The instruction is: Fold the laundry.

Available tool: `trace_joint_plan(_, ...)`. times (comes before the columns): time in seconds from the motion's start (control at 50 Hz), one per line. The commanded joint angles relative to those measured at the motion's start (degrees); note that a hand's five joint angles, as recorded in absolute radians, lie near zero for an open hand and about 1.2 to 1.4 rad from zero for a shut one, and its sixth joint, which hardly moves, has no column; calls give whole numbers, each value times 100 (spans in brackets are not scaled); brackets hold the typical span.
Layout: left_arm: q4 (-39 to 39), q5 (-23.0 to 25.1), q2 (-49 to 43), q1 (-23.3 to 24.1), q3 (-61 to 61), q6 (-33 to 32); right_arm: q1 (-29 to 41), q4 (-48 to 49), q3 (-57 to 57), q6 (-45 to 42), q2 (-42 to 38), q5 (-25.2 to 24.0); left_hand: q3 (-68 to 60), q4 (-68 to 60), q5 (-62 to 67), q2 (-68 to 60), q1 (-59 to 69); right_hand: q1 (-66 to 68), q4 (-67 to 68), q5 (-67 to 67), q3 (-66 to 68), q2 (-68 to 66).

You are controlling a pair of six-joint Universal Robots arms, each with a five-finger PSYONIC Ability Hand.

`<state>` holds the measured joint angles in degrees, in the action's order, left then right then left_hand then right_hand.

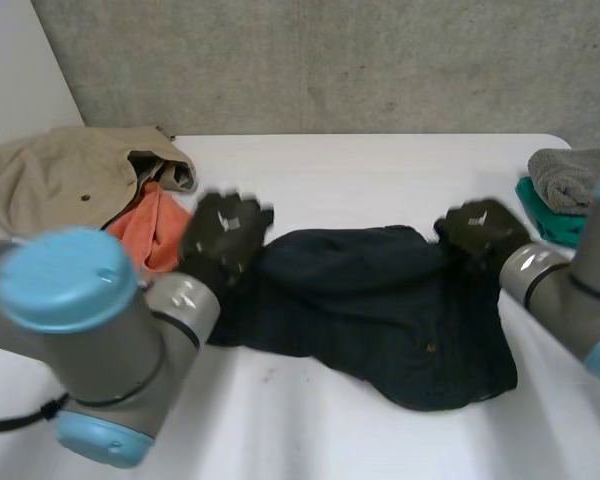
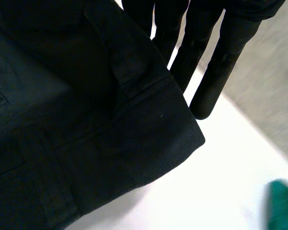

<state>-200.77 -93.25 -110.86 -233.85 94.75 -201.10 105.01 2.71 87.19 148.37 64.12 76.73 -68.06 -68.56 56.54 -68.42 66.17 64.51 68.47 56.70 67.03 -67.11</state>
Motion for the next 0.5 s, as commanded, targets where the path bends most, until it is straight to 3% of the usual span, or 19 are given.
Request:
trace_joint_plan(0.02,617,27,1654,-3,-325,1,-33,-858,-438,-642,1654,17,-1194,-1144,1346,-1158,1383,1549,1153,1330,1297,-1289)
trace_joint_plan(0.1,1775,44,2199,-12,-1105,10,-25,-1614,-1001,-757,2279,9,-1194,-1144,1346,-1158,1383,1549,1153,1330,1297,-1289)
trace_joint_plan(0.26,3289,35,2192,-20,-2179,18,-95,-2924,-1854,-932,2746,-150,-1194,-1144,1346,-1158,1383,1549,1153,1330,1297,-1289)
trace_joint_plan(0.38,3361,18,1718,-29,-2207,10,-68,-3408,-1732,-1618,2474,-132,-1194,-1144,1346,-1158,1383,1549,1153,1330,1297,-1289)
trace_joint_plan(0.5,3361,0,542,-38,-2294,1,-60,-3443,-1749,-1812,1552,-123,-1194,-1144,1346,-1158,1383,1549,1153,1330,1297,-1289)
